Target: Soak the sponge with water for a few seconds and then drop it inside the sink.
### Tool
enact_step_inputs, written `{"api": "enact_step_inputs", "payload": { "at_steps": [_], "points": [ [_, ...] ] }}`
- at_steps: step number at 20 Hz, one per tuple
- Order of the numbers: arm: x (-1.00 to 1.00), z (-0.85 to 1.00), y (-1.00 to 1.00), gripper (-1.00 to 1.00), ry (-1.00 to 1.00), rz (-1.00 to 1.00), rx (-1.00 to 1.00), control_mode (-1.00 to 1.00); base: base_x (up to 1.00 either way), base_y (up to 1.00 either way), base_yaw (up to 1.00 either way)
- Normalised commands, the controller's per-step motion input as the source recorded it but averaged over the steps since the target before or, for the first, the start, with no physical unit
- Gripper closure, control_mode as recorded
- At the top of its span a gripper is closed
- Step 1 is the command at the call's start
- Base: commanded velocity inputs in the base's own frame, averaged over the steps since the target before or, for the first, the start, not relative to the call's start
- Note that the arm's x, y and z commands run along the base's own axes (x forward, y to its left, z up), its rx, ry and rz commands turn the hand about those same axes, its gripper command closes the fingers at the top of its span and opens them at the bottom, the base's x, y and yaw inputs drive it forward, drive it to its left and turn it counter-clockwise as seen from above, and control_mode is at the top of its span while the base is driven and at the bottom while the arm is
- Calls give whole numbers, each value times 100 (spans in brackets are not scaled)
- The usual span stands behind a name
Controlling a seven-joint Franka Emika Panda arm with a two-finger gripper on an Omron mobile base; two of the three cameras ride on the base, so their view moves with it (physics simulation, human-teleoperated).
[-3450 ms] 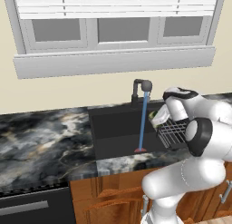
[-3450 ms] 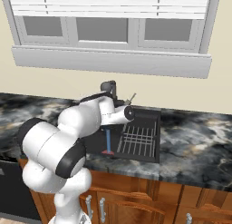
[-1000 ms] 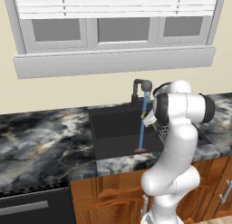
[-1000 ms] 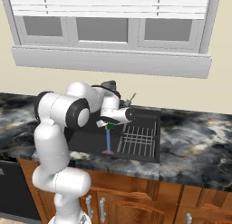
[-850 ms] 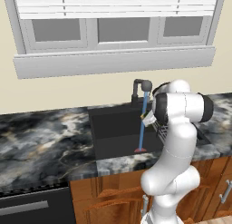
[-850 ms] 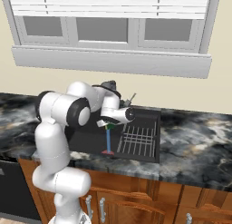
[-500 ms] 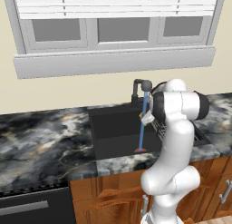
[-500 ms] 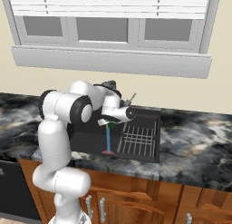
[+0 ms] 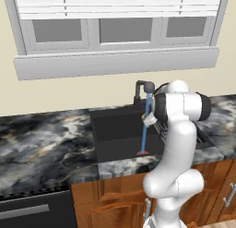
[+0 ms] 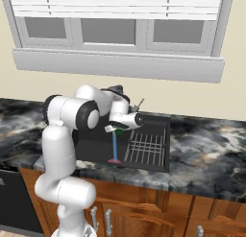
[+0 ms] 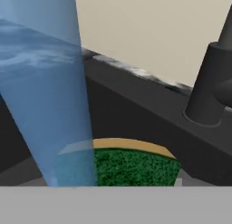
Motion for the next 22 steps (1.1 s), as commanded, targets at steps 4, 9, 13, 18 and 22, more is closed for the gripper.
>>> {"api": "enact_step_inputs", "payload": {
  "at_steps": [4, 9, 13, 18, 22],
  "points": [
    [-40, 0, 0, 100, 0, 0, 1, -100, 0, 0, 0],
    [-55, 0, 0, 100, 0, 0, 1, -100, 0, 0, 0],
    [-46, 0, 2, 100, 0, 0, 0, -100, 0, 0, 0],
    [-32, 13, 10, 100, 1, 0, 0, -100, 0, 0, 0],
    [-37, 20, 5, 100, 11, -4, 0, -100, 0, 0, 0]
  ]
}}
